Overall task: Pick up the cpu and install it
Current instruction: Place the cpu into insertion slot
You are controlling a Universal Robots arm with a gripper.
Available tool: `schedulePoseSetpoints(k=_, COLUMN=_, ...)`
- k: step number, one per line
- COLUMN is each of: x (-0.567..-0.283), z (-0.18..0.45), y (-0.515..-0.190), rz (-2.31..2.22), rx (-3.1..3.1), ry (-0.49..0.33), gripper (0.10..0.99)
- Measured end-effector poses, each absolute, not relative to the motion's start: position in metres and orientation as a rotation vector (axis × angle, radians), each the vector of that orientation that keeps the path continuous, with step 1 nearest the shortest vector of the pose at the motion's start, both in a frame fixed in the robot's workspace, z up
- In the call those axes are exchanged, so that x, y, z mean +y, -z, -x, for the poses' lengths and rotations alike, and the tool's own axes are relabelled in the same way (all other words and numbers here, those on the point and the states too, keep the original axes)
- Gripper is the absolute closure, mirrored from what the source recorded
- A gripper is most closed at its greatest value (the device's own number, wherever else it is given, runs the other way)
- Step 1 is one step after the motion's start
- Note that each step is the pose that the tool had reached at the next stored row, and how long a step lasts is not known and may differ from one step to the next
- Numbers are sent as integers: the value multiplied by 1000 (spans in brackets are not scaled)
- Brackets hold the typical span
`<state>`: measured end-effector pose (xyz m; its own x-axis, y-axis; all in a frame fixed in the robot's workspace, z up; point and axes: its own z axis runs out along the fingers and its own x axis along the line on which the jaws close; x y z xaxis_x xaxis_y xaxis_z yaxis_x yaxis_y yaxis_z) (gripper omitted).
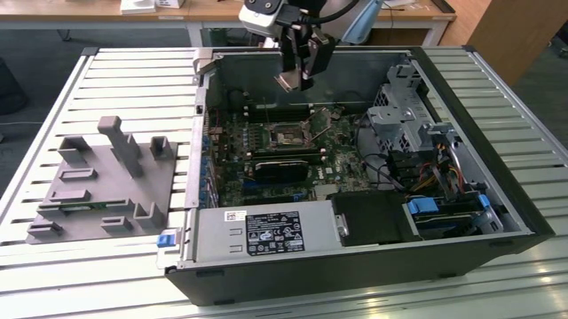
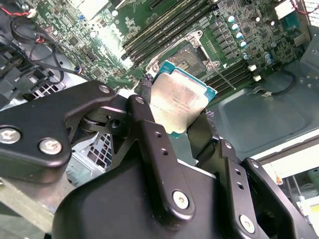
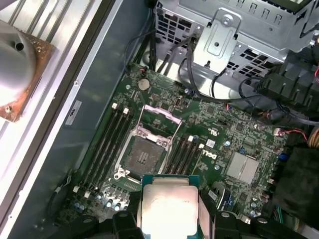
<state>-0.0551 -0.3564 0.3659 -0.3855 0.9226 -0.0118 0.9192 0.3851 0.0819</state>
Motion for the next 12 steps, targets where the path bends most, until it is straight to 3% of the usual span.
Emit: schedulePoseSetpoints(k=12, x=-355, z=55, y=-365, rz=-1846, rx=2467, ry=-90, gripper=549)
